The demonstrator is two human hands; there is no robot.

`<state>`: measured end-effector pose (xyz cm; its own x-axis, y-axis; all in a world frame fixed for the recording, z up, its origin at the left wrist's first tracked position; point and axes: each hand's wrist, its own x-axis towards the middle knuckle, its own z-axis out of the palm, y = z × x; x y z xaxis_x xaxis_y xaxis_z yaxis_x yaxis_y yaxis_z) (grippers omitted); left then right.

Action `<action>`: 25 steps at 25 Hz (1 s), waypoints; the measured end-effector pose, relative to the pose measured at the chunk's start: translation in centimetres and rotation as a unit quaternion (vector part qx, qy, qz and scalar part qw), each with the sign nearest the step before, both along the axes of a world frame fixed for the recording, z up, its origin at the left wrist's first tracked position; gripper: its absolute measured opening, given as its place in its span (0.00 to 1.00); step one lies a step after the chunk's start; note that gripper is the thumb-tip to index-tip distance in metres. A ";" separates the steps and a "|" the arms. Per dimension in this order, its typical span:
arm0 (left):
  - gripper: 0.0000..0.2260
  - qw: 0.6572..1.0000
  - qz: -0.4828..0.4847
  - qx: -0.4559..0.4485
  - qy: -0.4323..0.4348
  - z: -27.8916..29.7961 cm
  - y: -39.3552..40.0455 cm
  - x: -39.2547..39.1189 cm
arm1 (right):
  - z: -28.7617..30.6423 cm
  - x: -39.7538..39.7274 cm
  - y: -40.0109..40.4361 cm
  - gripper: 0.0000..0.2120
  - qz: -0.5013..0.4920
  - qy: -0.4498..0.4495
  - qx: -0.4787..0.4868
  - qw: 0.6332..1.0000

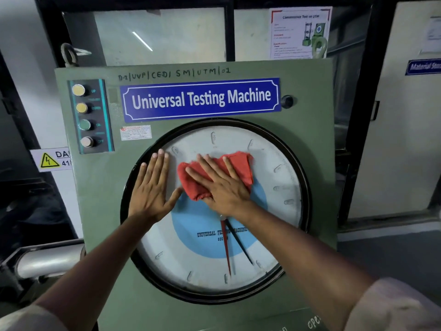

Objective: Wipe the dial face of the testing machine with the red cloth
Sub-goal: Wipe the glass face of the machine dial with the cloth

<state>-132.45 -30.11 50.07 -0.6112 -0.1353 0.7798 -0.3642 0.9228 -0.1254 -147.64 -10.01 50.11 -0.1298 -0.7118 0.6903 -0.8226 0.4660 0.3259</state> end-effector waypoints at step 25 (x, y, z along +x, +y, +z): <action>0.42 0.999 0.005 -0.049 0.022 2.2 1.0 -2.5 | -0.2 -4.8 6.1 0.40 -0.214 -0.268 -0.234 0.910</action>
<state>-134.95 -29.15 52.28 -0.5745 -0.0629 0.8161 -0.3811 0.9029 -0.1987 -152.44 -3.91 49.87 -0.7338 -0.1607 0.6601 -0.5145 0.7660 -0.3855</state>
